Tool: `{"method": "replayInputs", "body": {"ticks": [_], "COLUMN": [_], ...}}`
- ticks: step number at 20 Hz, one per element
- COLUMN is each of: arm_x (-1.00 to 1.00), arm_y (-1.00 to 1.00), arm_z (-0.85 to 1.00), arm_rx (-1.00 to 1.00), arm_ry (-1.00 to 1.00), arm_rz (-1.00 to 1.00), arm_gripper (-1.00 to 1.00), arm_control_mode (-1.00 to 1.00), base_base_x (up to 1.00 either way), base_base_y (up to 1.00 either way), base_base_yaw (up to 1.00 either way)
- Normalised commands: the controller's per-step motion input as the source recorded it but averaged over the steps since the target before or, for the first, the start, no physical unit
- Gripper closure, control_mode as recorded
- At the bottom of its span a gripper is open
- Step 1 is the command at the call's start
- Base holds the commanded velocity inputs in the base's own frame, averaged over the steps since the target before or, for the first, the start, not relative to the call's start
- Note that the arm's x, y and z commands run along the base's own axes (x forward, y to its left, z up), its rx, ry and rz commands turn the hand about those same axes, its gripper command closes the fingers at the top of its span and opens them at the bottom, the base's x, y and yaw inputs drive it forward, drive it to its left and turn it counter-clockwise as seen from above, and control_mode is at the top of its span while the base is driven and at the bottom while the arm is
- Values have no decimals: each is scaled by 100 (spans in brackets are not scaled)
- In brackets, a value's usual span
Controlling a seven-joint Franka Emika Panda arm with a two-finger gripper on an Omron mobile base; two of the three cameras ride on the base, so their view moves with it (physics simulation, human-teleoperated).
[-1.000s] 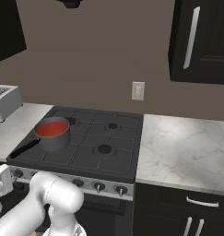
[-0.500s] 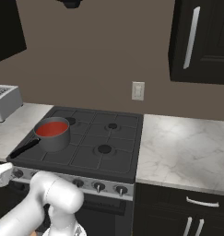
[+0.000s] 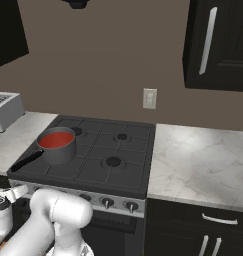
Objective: Wait until the marinara sauce is simmered to a deep red color and then turn off the stove.
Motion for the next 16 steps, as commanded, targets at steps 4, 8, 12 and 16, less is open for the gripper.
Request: {"method": "replayInputs", "body": {"ticks": [4,8,12,16], "arm_x": [-58,-55,-46,-43], "arm_y": [-39,-38,-31,-26], "arm_z": [-24,-26,-33,-22], "arm_rx": [50,50,48,37], "arm_ry": [-39,-39,-40,-38], "arm_rz": [-42,-43,-46,-49], "arm_gripper": [100,100,100,100], "arm_control_mode": [-100,-100,-100,-100], "base_base_x": [0,0,0,0], "base_base_y": [0,0,0,0], "base_base_yaw": [0,0,0,0]}}
